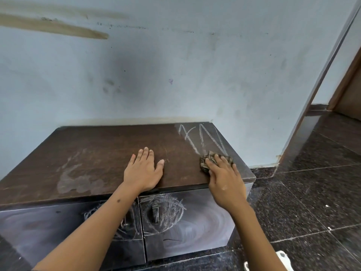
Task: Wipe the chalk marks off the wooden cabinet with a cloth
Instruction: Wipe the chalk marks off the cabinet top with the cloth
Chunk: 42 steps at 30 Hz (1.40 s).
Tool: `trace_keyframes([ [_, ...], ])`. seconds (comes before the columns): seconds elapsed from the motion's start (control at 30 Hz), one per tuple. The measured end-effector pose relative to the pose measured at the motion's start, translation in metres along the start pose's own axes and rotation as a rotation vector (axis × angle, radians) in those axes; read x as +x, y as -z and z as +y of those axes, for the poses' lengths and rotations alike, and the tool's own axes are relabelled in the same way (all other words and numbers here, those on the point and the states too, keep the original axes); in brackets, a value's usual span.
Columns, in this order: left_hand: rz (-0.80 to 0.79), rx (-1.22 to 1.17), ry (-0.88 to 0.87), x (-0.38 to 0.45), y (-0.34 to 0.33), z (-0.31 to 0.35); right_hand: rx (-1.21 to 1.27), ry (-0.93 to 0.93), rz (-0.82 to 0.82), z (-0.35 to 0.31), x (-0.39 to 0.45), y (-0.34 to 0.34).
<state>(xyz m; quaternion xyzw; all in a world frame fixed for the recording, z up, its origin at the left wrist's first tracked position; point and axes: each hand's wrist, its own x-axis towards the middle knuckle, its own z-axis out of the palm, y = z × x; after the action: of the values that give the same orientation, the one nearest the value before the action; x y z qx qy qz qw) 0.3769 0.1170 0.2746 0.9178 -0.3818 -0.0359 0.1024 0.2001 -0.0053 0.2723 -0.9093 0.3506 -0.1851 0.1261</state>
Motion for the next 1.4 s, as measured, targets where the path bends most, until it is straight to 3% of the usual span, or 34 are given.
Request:
trace_keyframes([
  [0.2,0.036,0.024,0.041,0.006,-0.001,0.010,-0.043,0.050,-0.012,-0.023,-0.001,-0.010],
  [0.47,0.017,0.022,-0.052,0.031,-0.013,0.055,-0.045,0.103,-0.147,-0.020,0.030,-0.008],
  [0.8,0.069,0.001,-0.038,0.029,-0.018,0.055,-0.064,0.074,-0.212,-0.026,0.126,-0.024],
  [0.93,0.064,-0.013,-0.037,0.029,-0.016,0.054,-0.044,0.019,-0.143,-0.031,0.111,-0.021],
  [1.13,0.061,-0.013,-0.036,0.029,-0.017,0.055,-0.059,0.036,0.039,-0.022,0.021,-0.015],
  [1.4,0.063,-0.012,-0.036,0.031,-0.019,0.054,0.008,-0.024,-0.081,-0.028,0.085,-0.022],
])
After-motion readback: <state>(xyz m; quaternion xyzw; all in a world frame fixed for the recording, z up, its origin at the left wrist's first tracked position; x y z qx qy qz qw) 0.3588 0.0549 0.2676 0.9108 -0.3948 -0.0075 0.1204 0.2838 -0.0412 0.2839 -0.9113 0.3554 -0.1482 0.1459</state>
